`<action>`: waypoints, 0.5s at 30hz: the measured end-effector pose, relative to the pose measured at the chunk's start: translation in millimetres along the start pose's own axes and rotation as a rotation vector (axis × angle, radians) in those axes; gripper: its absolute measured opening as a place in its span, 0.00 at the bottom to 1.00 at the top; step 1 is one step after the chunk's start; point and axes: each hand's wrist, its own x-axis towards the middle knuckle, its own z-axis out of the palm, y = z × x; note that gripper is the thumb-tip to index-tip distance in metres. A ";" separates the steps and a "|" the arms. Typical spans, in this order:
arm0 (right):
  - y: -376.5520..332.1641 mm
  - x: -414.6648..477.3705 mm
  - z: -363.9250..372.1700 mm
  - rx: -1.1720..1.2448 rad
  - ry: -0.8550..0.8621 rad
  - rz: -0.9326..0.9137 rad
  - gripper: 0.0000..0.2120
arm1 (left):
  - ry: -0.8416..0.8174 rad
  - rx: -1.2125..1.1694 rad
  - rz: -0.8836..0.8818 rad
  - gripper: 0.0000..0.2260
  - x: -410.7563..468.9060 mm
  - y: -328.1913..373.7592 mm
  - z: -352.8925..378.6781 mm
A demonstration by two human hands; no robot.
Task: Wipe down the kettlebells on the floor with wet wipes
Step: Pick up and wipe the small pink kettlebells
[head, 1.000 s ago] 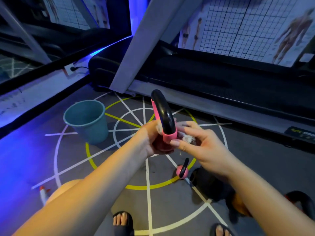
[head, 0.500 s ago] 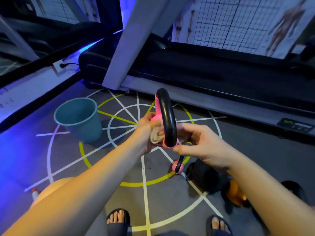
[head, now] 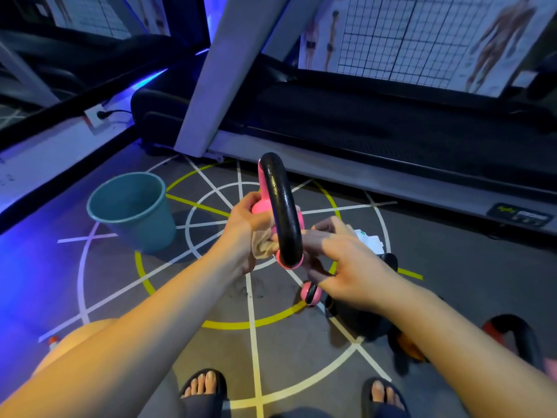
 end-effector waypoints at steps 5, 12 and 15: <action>-5.9 -1.9 -0.6 0.251 0.042 0.024 0.17 | -0.011 -0.017 -0.045 0.18 3.0 -4.3 0.1; -6.8 -5.2 -14.3 0.931 0.057 0.179 0.20 | -0.023 0.017 -0.096 0.18 4.6 -12.8 1.7; -0.9 -4.0 -20.3 0.842 0.004 0.160 0.19 | -0.017 0.039 -0.111 0.19 6.4 -12.2 3.4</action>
